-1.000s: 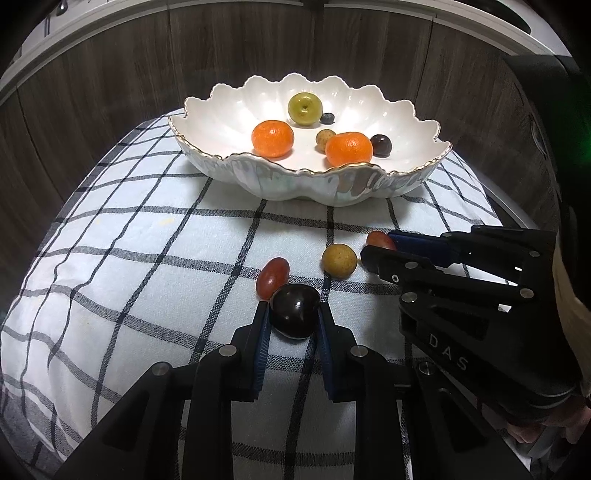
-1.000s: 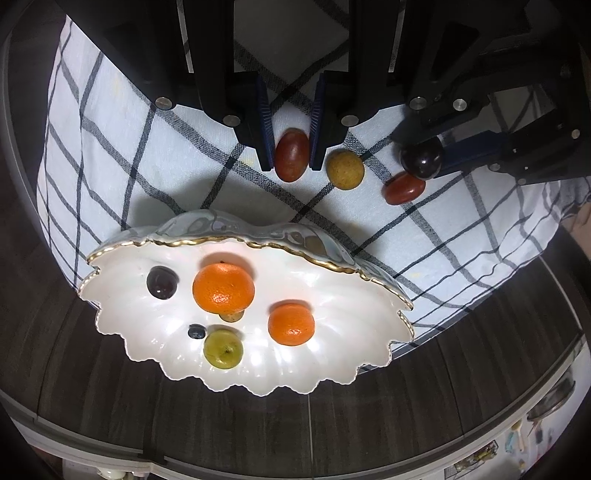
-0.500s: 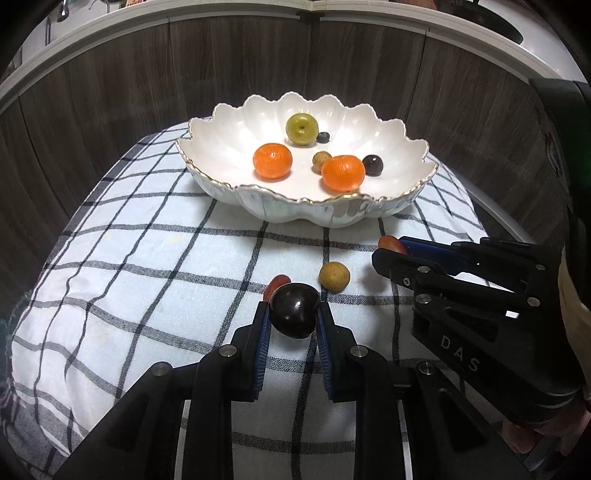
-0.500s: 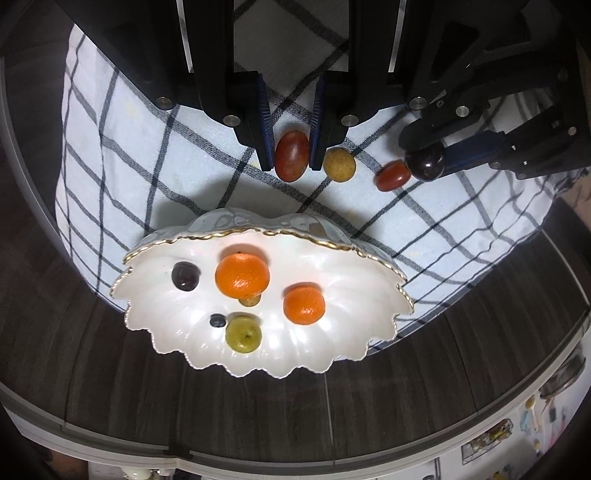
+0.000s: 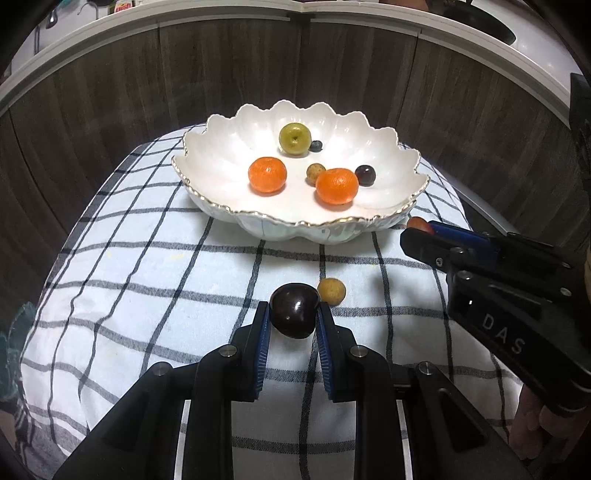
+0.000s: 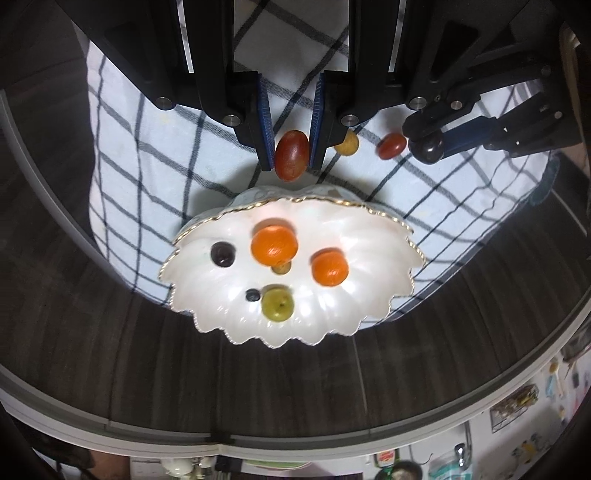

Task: Organize fruits
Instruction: 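Lift and carry the black plum and red grape over the bowl with both tools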

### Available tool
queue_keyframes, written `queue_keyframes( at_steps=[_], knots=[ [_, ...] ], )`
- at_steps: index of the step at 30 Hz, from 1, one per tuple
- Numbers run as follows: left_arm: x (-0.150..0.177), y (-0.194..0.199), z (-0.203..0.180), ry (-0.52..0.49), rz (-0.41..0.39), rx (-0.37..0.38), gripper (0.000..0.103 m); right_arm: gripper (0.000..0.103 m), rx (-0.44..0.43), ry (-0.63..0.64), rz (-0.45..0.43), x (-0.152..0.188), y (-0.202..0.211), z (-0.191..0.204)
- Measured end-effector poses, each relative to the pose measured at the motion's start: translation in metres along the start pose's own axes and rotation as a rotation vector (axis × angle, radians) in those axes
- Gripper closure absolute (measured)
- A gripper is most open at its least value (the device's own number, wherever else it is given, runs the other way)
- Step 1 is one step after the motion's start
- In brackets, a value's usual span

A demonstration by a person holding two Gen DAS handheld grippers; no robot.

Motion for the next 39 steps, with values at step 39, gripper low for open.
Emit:
queue_keyframes(
  at_steps=[39],
  knots=[
    [-0.113, -0.038, 0.043, -0.06, -0.05, 0.046, 0.078, 0.083, 0.153, -0.06, -0.038, -0.082, -0.025, -0.006]
  ],
)
Point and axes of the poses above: each gripper's, at about its wrist camera, not at the fingertips, and y roughly against the way its jaws point, z to its left, x to its underside, the point moved 3 cm from there along -y, roughly the way its jaws point, and after that the axes turned 12 degrees about -z, right-handed, at the moved point
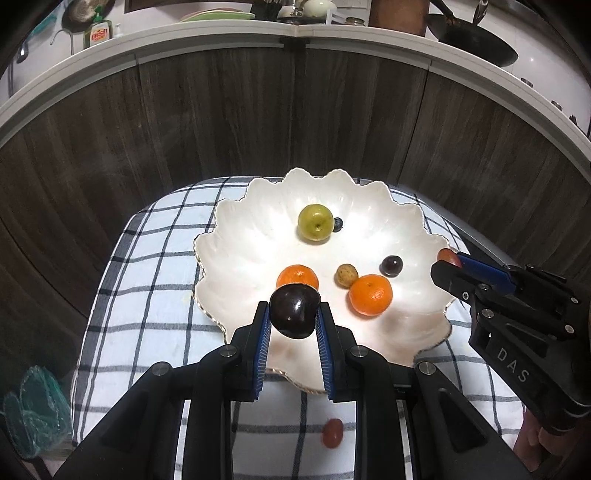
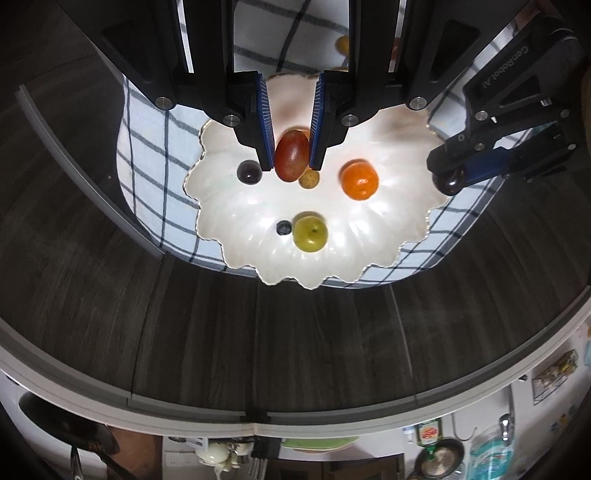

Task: Organize fruits
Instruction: 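Lift and carry the black plum and red grape over the bowl with both tools, then open both tools to drop the black plum and red grape into the bowl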

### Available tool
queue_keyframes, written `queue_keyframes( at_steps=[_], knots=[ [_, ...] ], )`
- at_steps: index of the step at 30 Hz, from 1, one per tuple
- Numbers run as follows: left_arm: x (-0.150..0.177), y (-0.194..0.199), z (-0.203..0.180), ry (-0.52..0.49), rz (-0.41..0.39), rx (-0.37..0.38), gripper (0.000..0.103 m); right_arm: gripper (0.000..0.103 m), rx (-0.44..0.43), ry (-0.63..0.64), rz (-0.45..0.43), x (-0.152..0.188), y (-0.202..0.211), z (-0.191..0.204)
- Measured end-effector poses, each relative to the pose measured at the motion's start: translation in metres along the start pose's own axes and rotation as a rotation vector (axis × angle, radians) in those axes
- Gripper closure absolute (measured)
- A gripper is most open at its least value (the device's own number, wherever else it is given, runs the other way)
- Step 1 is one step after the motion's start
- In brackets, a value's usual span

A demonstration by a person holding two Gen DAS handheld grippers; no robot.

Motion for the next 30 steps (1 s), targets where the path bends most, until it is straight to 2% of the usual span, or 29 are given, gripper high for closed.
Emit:
queue_keyframes(
  at_steps=[22, 23, 24, 26, 28, 29, 30],
  knots=[
    [-0.003, -0.04, 0.012, -0.021, 0.062, 0.014, 0.075, 0.082, 0.092, -0.009, 0.076, -0.003, -0.039, -0.007],
    [-0.003, -0.04, 0.013, -0.018, 0.062, 0.015, 0.069, 0.082, 0.093, -0.009, 0.076, -0.003, -0.039, -0.007],
    [-0.004, -0.04, 0.013, -0.014, 0.06, 0.015, 0.055, 0.082, 0.094, -0.01, 0.079, -0.004, -0.039, -0.007],
    [-0.005, -0.038, 0.015, -0.011, 0.048, -0.005, 0.035, 0.079, 0.102, -0.012, 0.084, -0.004, -0.04, -0.008],
    [-0.007, -0.034, 0.016, -0.025, 0.027, -0.025, 0.034, 0.063, 0.112, -0.014, 0.081, -0.005, -0.038, -0.008],
    [-0.008, -0.034, 0.016, -0.032, 0.027, -0.029, 0.033, 0.058, 0.119, -0.012, 0.075, -0.005, -0.037, -0.009],
    [-0.008, -0.033, 0.017, -0.035, 0.03, -0.03, 0.031, 0.048, 0.128, -0.01, 0.068, -0.006, -0.035, -0.009]
  ],
)
Point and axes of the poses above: each gripper's, at about its wrist camera, not at the fingertips, and y roughly against the way its jaws point, z to its left, x to its underside, the point moved 3 cm from there along -y, roughly the way its jaws point, and after that the axes turned 12 degrees about -z, right-handed, at the moved point
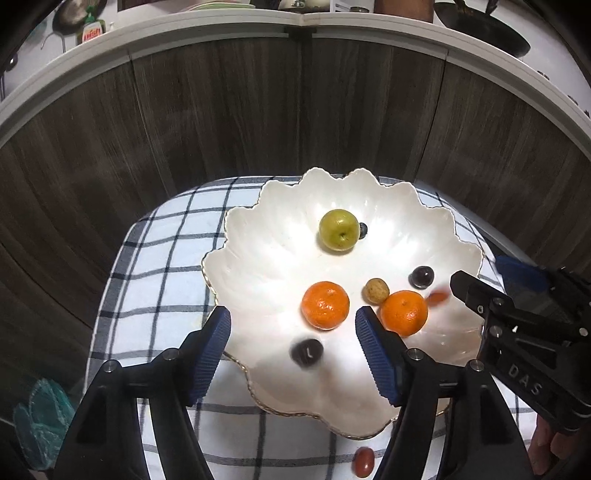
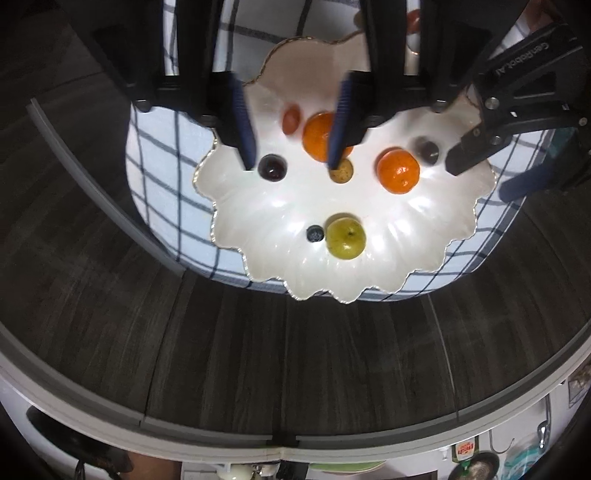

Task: Organize fruits
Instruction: 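Open both tools to drop the black plum and red grape into the bowl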

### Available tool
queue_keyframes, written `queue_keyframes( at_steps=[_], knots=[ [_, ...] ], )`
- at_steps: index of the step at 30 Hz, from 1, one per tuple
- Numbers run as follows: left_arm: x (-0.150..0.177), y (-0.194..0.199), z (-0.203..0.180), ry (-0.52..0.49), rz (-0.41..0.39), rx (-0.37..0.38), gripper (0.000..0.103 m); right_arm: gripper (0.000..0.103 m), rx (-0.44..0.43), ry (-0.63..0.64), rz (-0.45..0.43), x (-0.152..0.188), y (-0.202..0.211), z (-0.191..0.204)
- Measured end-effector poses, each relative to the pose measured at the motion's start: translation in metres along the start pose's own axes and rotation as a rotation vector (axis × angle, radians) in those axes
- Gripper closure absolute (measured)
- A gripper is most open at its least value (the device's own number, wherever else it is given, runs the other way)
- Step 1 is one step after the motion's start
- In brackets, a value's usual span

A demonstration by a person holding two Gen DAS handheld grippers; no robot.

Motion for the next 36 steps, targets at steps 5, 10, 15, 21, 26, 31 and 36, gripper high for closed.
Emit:
queue_keyframes(
  at_steps=[5, 10, 15, 21, 26, 31, 36],
  knots=[
    [-0.002, 0.005, 0.005, 0.017, 0.0, -0.007, 0.023, 0.035, 0.016, 0.006, -0.026, -0.004, 0.008, 0.001],
    [-0.004, 0.014, 0.008, 0.023, -0.01, -0.002, 0.018, 0.035, 0.023, 0.012, -0.033, -0.006, 0.015, 0.004],
    [-0.006, 0.023, 0.013, 0.035, -0.023, 0.002, 0.018, 0.035, 0.032, 0.02, -0.051, -0.007, 0.025, 0.004],
    [-0.004, 0.038, 0.013, 0.036, -0.038, 0.015, 0.018, 0.035, 0.036, 0.01, -0.062, -0.006, 0.038, 0.004],
    [-0.002, 0.052, 0.014, 0.037, -0.052, 0.023, 0.018, 0.035, 0.031, 0.01, -0.078, -0.004, 0.051, 0.008],
    [0.003, 0.063, 0.014, 0.032, -0.058, 0.027, 0.018, 0.035, 0.023, 0.011, -0.087, 0.0, 0.061, 0.011],
    [0.011, 0.072, 0.011, 0.02, -0.064, 0.027, 0.018, 0.035, 0.016, 0.012, -0.094, 0.005, 0.071, 0.014]
  ],
)
Point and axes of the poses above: each gripper's, at about its wrist camera, not at the fingertips, and y roughly against the way its jaws point, z to its left, x to its underside, the point moved 3 cm from there along -y, roughly the way its jaws point, and after that the axes turned 12 degrees about -z, right-handed, at the moved point
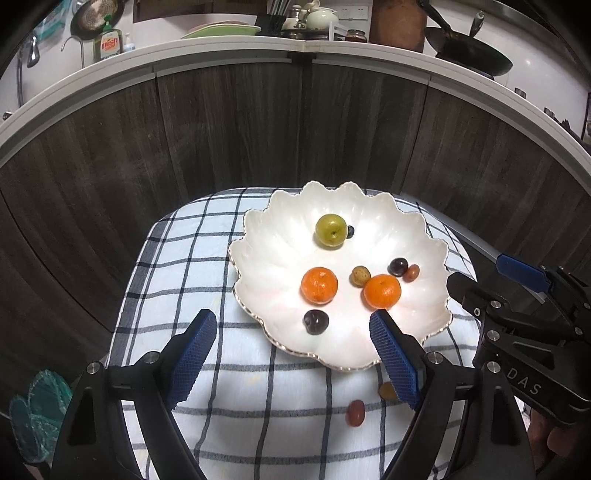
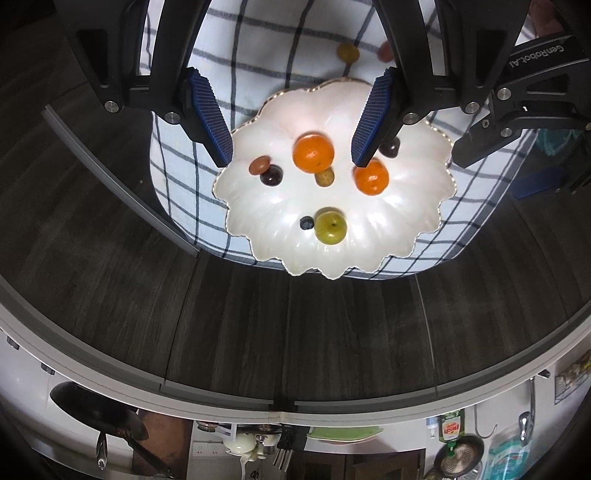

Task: Organize fruits
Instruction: 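Open both tools to drop the black plum and red grape into the bowl, then move both tools back from the bowl toward the red grape and yellow fruit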

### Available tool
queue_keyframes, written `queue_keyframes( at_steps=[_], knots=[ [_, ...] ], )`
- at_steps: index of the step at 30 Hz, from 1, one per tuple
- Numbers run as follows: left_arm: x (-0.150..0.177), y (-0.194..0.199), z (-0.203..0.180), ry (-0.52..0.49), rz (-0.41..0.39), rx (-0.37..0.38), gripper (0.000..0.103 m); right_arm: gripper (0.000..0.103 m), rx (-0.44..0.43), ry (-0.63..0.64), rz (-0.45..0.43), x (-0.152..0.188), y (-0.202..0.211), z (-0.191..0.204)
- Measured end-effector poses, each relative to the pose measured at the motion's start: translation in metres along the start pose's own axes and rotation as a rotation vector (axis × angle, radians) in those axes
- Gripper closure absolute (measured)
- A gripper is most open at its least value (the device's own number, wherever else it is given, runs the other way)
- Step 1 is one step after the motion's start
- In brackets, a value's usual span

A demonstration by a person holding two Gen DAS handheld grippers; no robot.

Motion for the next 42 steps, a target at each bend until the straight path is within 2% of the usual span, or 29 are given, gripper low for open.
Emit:
queue_keyframes(
  at_steps=[15, 34, 42],
  knots=[
    [0.029, 0.015, -0.014, -0.044, 0.009, 0.018, 0.018, 0.035, -0.013, -0.012, 0.013, 0.027, 0.02, -0.001],
    [0.075, 0.014, -0.031, -0.123, 0.047, 0.058, 0.02, 0.035, -0.05, 0.01, 0.043, 0.069, 0.027, 0.0],
    [0.093, 0.008, -0.036, -0.164, 0.067, 0.086, 0.026, 0.035, -0.072, 0.022, 0.065, 0.084, 0.019, 0.002]
  ],
)
Point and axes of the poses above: each gripper's, at about its wrist camera, not at the fingertips, and y roughly against the way its jaws point, z to its left, x to its underside, the point moved 3 cm from there along -y, roughly the way its jaws point, and after that the axes turned 12 degrees about -z, right-handed, at the moved point
